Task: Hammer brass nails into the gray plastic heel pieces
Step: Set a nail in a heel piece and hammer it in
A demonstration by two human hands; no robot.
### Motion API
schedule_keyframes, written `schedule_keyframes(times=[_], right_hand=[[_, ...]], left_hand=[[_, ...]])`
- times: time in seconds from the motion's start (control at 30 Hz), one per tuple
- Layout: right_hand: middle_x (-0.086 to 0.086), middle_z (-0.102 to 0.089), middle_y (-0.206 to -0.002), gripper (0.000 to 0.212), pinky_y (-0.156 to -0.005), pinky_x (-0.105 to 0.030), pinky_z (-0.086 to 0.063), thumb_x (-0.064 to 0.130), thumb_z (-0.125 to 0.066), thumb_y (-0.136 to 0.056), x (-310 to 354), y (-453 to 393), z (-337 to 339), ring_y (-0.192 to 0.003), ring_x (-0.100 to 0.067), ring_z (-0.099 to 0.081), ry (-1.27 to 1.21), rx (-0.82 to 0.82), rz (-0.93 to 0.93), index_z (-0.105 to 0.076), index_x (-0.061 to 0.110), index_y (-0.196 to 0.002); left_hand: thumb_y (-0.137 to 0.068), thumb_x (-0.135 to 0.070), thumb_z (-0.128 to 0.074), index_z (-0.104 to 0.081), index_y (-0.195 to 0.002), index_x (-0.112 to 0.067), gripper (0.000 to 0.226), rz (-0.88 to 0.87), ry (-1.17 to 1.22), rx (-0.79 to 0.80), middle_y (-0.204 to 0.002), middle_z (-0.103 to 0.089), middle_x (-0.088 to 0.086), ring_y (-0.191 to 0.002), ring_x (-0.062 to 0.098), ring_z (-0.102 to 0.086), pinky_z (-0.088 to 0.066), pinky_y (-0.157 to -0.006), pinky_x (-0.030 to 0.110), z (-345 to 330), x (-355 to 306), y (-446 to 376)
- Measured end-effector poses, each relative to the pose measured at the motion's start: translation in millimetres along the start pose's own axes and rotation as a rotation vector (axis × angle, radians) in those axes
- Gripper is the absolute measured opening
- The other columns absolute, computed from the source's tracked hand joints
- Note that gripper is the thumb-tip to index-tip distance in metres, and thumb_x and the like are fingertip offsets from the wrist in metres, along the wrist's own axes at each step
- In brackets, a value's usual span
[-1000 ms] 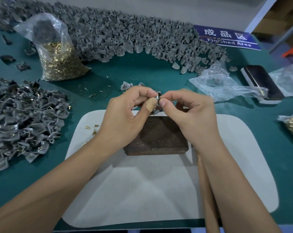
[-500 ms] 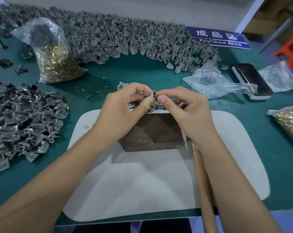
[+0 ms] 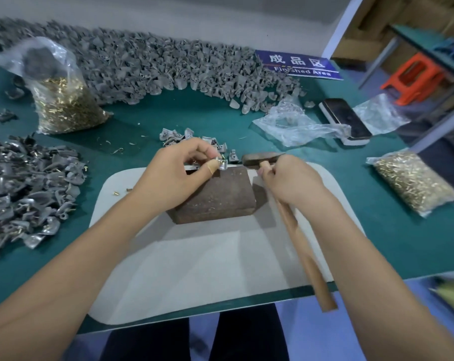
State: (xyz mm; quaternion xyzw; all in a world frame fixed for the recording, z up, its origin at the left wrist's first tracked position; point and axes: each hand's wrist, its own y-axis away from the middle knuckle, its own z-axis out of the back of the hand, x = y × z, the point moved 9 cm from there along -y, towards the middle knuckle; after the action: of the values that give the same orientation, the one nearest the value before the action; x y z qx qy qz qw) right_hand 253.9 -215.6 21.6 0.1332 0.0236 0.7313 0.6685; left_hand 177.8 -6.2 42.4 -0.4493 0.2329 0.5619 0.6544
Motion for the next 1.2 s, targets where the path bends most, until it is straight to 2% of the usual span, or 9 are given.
schedule_keyframes(times=[0.07, 0.17, 0.27, 0.4, 0.57, 0.63, 0.8, 1.03, 1.2], right_hand=[[-0.007, -0.053, -0.086, 0.042, -0.074, -0.034, -0.037, 0.04, -0.042, -0.108, 3, -3, 5, -0.085, -0.031, -0.05, 0.041, 0.023, 0.03, -0.043, 0.017, -0.072], [-0.003, -0.05, -0.075, 0.04, -0.074, -0.035, -0.039, 0.039, -0.047, -0.107, 1, -7, 7, -0.085, -0.032, -0.054, 0.035, 0.095, 0.06, -0.042, 0.016, -0.075], [-0.015, -0.064, -0.095, 0.028, -0.075, -0.04, -0.05, 0.032, -0.051, -0.106, -6, -13, 16, -0.088, -0.035, -0.063, -0.141, 0.08, 0.065, -0.049, 0.005, -0.101], [-0.004, -0.066, -0.097, 0.023, -0.067, -0.04, -0.042, 0.038, -0.053, -0.105, -9, 1, 35, -0.081, -0.024, -0.058, -0.117, -0.063, 0.179, -0.045, 0.016, -0.105], [0.012, -0.074, -0.108, 0.025, -0.074, -0.035, -0.032, 0.045, -0.061, -0.1, 4, 42, 51, -0.104, -0.025, -0.063, -0.157, -0.366, 0.362, -0.055, 0.034, -0.122], [0.01, -0.073, -0.098, 0.021, -0.069, -0.034, -0.033, 0.045, -0.056, -0.102, 10, 53, 54, -0.097, -0.029, -0.064, -0.164, -0.455, 0.418, -0.061, 0.034, -0.118], [0.011, -0.067, -0.079, 0.028, -0.069, -0.041, -0.051, 0.054, -0.04, -0.101, 37, 64, 44, -0.081, -0.03, -0.067, -0.311, -0.424, 0.525, -0.052, 0.039, -0.121], [0.003, -0.068, -0.076, 0.023, -0.054, -0.032, -0.032, 0.043, -0.047, -0.105, 59, 77, 39, -0.071, -0.029, -0.062, -0.227, -0.611, 0.557, -0.064, 0.033, -0.116], [0.006, -0.063, -0.074, 0.021, -0.052, -0.033, -0.035, 0.039, -0.047, -0.107, 52, 78, 42, -0.065, -0.023, -0.057, -0.285, -0.663, 0.48, -0.065, 0.032, -0.116]], left_hand=[[-0.093, -0.02, -0.073, -0.067, -0.092, -0.028, 0.01, -0.002, -0.009, -0.009, -0.09, -0.071, -0.019, -0.089, -0.006, -0.066, -0.04, -0.081, 0.0, 2, -2, 0], [-0.092, -0.02, -0.073, -0.068, -0.091, -0.027, 0.009, -0.014, -0.035, 0.01, -0.088, -0.071, -0.017, -0.09, -0.002, -0.066, -0.043, -0.083, 0.004, 2, -3, 1], [-0.091, -0.021, -0.073, -0.07, -0.091, -0.029, 0.008, -0.051, -0.06, 0.047, -0.09, -0.07, -0.016, -0.093, 0.004, -0.065, -0.047, -0.086, 0.013, 2, -5, 1], [-0.089, -0.023, -0.076, -0.071, -0.09, -0.026, 0.005, -0.098, -0.154, 0.104, -0.092, -0.066, -0.014, -0.093, 0.005, -0.06, -0.047, -0.086, 0.021, 4, -6, 0], [-0.087, -0.024, -0.077, -0.072, -0.088, -0.026, 0.005, -0.123, -0.279, 0.148, -0.088, -0.063, -0.02, -0.09, 0.001, -0.056, -0.046, -0.085, 0.027, 13, -5, -1], [-0.087, -0.025, -0.076, -0.073, -0.089, -0.026, 0.004, -0.124, -0.33, 0.127, -0.088, -0.063, -0.02, -0.09, 0.004, -0.055, -0.045, -0.084, 0.028, 19, -4, -2], [-0.088, -0.034, -0.075, -0.074, -0.09, -0.03, 0.005, -0.104, -0.383, 0.123, -0.088, -0.063, -0.018, -0.089, 0.002, -0.056, -0.048, -0.08, 0.033, 24, -3, -3], [-0.086, -0.038, -0.077, -0.076, -0.09, -0.034, 0.006, -0.062, -0.356, 0.115, -0.085, -0.063, -0.023, -0.084, 0.002, -0.059, -0.051, -0.077, 0.037, 28, 2, -3], [-0.089, -0.044, -0.073, -0.076, -0.094, -0.038, 0.008, -0.073, -0.436, 0.108, -0.081, -0.059, -0.027, -0.083, -0.001, -0.053, -0.04, -0.07, 0.031, 28, 3, -5]])
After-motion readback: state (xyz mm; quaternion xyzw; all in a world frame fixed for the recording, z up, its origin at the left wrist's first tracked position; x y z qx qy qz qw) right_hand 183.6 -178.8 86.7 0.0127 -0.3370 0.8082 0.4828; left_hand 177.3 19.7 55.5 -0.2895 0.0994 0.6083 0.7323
